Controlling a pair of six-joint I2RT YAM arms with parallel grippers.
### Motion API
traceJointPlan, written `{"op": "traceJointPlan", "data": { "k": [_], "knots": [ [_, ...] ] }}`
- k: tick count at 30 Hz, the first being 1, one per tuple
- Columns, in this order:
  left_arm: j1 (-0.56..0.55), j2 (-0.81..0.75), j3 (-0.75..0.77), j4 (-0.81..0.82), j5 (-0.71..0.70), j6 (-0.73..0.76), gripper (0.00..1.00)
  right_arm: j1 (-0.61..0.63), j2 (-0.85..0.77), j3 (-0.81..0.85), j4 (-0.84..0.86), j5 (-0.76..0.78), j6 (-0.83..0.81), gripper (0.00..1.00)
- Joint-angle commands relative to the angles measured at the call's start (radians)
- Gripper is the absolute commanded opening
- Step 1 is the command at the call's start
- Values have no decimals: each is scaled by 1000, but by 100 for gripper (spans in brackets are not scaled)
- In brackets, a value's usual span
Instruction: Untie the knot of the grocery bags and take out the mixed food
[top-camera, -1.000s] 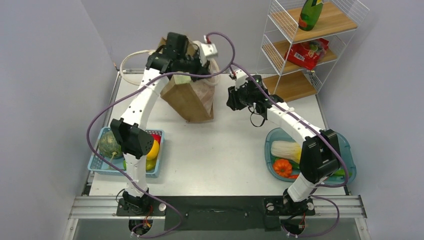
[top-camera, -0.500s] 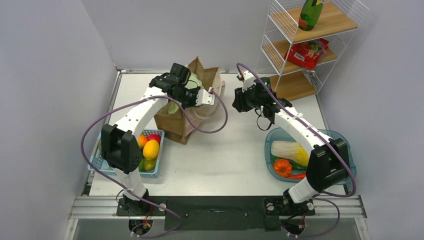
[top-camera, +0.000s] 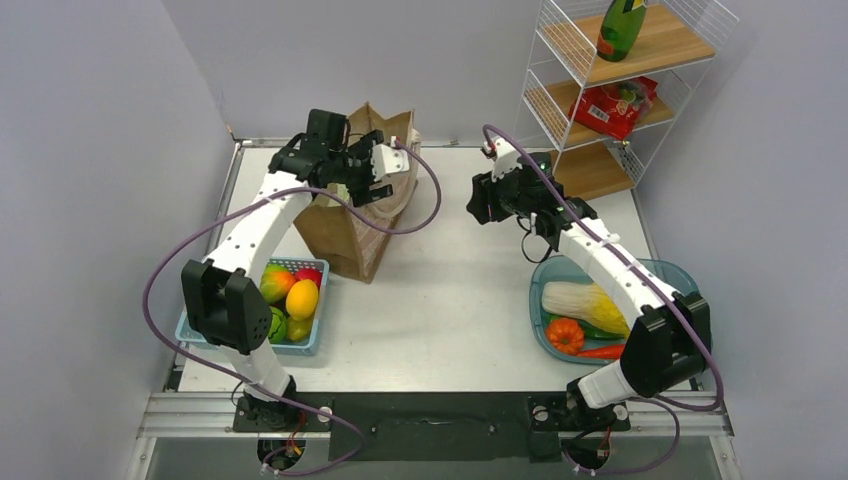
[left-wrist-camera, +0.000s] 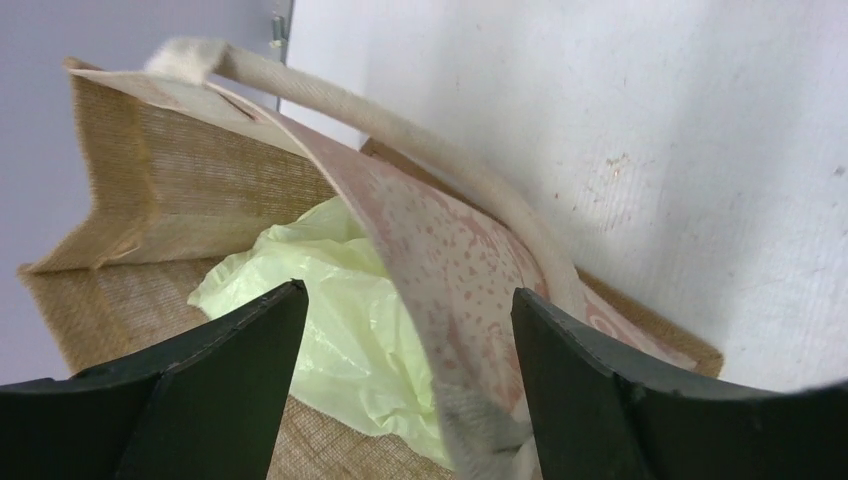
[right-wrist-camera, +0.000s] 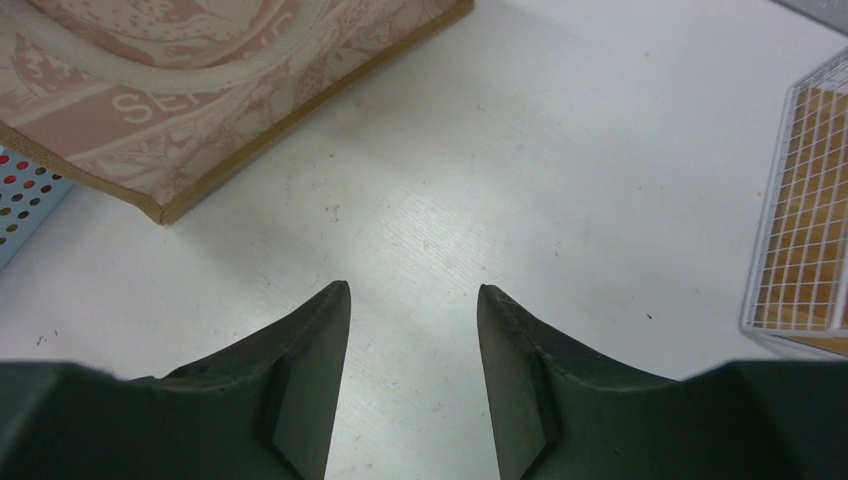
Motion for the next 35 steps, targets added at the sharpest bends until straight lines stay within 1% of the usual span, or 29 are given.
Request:
{"op": "traceJointPlan", "data": {
  "k": [1,2,3,4,5,6,7,8,9,10,11,12,13,14,15,16,17,18,20,23,25,26,27,29,31,33,35],
  "knots": [
    [35,-141,49,99,43,-255,73,-15,-112,59,2,-2,-14,49],
    [48,-149,65,93,68,-338,74,-17,-124,61,-3,-2,-15,53],
    [78,-163,100,88,86,-382,74,-19,-152,66,-6,-1,-15,56],
    [117,-169,119,78,135,-464,74,-20,-166,68,-11,-1,-15,61],
    [140,-185,148,76,165,-510,74,-20,-195,71,-15,4,-15,63],
    [179,-193,156,84,218,-604,74,-21,-228,72,-25,8,-15,68],
    [200,-216,162,91,239,-650,75,-23,-243,75,-31,18,-16,71],
    [235,-227,158,119,262,-763,75,-25,-274,77,-46,24,-18,74],
    [252,-252,146,136,246,-821,75,-28,-290,79,-55,37,-21,75],
    [291,-261,144,140,238,-925,75,-33,-320,82,-78,45,-26,76],
    [308,-263,162,122,244,-959,75,-36,-338,82,-90,62,-27,76],
    [366,-258,205,50,252,-1000,76,-44,-371,80,-112,72,-27,77],
    [389,-236,228,4,272,-1017,76,-49,-386,77,-137,93,-27,77],
    [439,-204,280,-105,283,-1018,76,-62,-416,72,-150,103,-27,78],
    [490,-187,301,-206,311,-1016,76,-71,-430,70,-174,125,-27,78],
    [515,-157,326,-252,326,-1008,76,-90,-458,61,-185,146,-26,79],
    [566,-143,330,-330,349,-999,76,-102,-469,55,-206,155,-12,79],
    [589,-121,322,-355,346,-1005,76,-127,-492,42,-215,171,0,79],
    [635,-94,294,-420,256,-1039,77,-173,-524,16,-232,174,38,79],
    [674,-89,259,-507,174,-1037,79,-240,-589,-61,-240,181,87,80],
    [681,-136,184,-479,115,-1021,81,-296,-629,-119,-241,181,120,80],
    [681,-185,115,-459,83,-1018,81,-313,-642,-137,-246,179,142,80],
    [681,-210,43,-421,73,-1014,81,-343,-665,-173,-248,176,150,80],
    [678,-290,-42,-384,53,-1009,82,-370,-694,-218,-254,166,164,80],
    [665,-326,-99,-368,14,-1018,82,-385,-718,-258,-258,161,169,80],
    [640,-354,-136,-361,-71,-1026,82,-389,-736,-292,-259,155,169,80],
    [614,-388,-167,-351,-104,-1028,82,-390,-748,-317,-259,148,168,80]
  ]
}}
